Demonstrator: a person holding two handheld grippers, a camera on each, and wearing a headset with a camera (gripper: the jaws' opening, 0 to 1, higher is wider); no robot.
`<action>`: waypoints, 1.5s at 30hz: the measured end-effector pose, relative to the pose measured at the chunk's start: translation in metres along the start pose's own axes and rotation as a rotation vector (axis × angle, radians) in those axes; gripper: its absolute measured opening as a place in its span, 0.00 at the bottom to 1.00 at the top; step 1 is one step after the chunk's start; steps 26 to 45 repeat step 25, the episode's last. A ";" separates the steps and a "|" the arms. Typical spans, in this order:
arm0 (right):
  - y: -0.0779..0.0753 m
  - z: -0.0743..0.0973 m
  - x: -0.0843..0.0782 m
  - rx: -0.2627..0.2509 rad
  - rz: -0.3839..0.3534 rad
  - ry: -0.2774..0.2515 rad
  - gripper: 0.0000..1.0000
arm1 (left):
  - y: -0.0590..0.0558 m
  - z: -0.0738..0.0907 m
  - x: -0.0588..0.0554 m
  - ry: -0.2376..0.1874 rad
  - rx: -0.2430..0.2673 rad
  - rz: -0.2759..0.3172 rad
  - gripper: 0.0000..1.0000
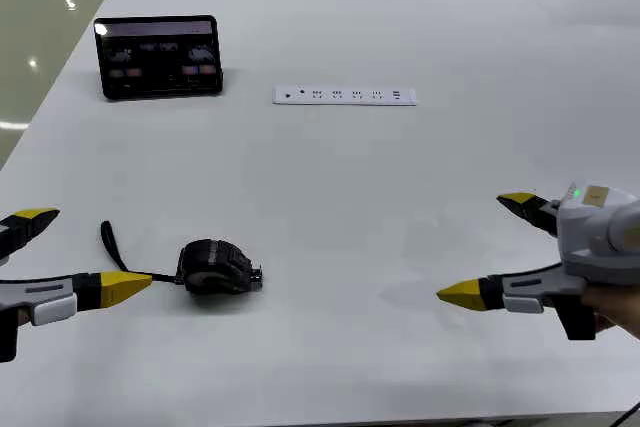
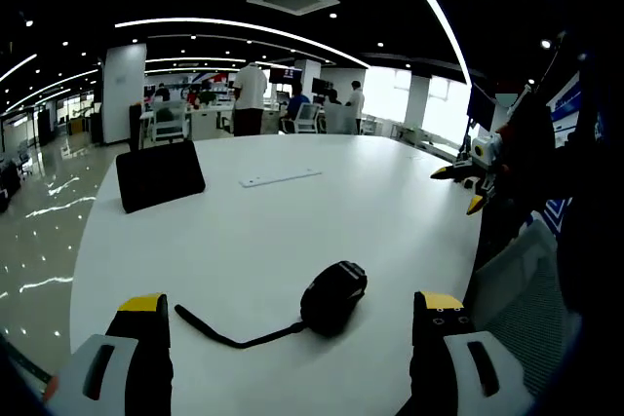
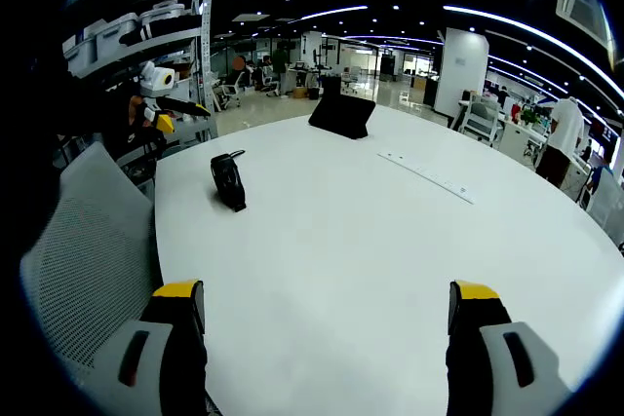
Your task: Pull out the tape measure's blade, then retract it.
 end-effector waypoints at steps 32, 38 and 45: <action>0.012 0.035 -0.050 -0.071 -0.091 0.037 1.00 | 0.019 0.025 -0.031 0.051 0.041 0.022 1.00; 0.012 0.035 -0.050 -0.071 -0.091 0.037 1.00 | 0.019 0.025 -0.031 0.051 0.041 0.022 1.00; 0.012 0.035 -0.050 -0.071 -0.091 0.037 1.00 | 0.019 0.025 -0.031 0.051 0.041 0.022 1.00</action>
Point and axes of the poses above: the centre of the closed fingertips' face, and the gripper's own axes: z roughly backward along the fingers, y roughly to its left, x roughly out of its top, the point moved 9 cm from there along z, roughly backward along the fingers, and after that the axes turned 13 degrees about x, right-handed, at the moved point
